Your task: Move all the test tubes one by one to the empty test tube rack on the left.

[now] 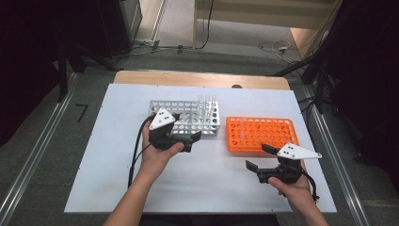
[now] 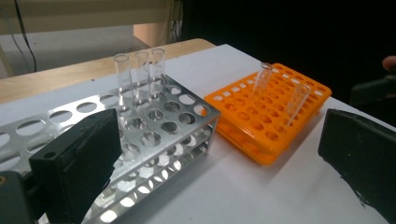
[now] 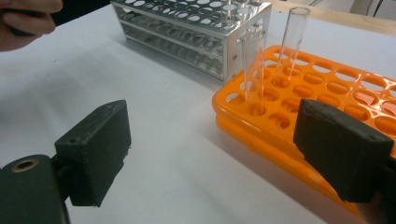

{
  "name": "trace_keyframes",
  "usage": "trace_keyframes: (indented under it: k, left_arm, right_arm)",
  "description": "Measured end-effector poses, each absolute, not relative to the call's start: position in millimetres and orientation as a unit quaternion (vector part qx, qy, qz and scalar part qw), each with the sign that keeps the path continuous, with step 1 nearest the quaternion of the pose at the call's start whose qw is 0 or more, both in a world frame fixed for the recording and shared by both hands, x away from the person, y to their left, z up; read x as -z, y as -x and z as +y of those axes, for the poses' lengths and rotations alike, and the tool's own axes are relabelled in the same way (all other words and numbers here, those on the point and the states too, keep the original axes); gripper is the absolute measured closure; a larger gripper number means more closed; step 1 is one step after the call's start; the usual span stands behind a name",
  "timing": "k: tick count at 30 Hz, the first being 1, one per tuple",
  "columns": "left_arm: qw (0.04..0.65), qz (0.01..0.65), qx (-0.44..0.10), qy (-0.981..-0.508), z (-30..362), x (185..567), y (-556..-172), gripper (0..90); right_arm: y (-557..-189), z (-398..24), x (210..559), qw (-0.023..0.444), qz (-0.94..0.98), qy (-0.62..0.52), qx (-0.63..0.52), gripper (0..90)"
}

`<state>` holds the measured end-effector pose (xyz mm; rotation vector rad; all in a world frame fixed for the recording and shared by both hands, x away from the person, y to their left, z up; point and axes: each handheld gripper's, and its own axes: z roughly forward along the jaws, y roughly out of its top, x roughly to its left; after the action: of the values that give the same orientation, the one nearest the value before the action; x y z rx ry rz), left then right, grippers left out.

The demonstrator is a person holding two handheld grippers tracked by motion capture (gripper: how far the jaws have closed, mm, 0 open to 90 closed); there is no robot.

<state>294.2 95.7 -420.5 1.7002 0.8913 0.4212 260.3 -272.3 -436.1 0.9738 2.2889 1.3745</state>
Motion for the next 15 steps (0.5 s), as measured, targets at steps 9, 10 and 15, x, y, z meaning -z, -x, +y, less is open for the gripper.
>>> trace_keyframes:
  k: [9, 10, 15]
  left_arm:
    - [0.552, 0.376, -0.163, -0.726, 96, 431, -281, 0.0]
    - [0.551, 0.375, -0.161, -0.727, 96, 432, -280, 0.0]
    - [0.554, 0.377, -0.154, -0.726, 97, 434, -278, 0.0]
  right_arm:
    - [-277, -262, 432, 0.164, 0.795, -0.339, -0.475, 9.0]
    - [-279, -260, 432, 0.165, 0.795, -0.342, -0.473, 9.0]
    - [-295, -254, 434, 0.156, 0.797, -0.346, -0.47, 9.9]
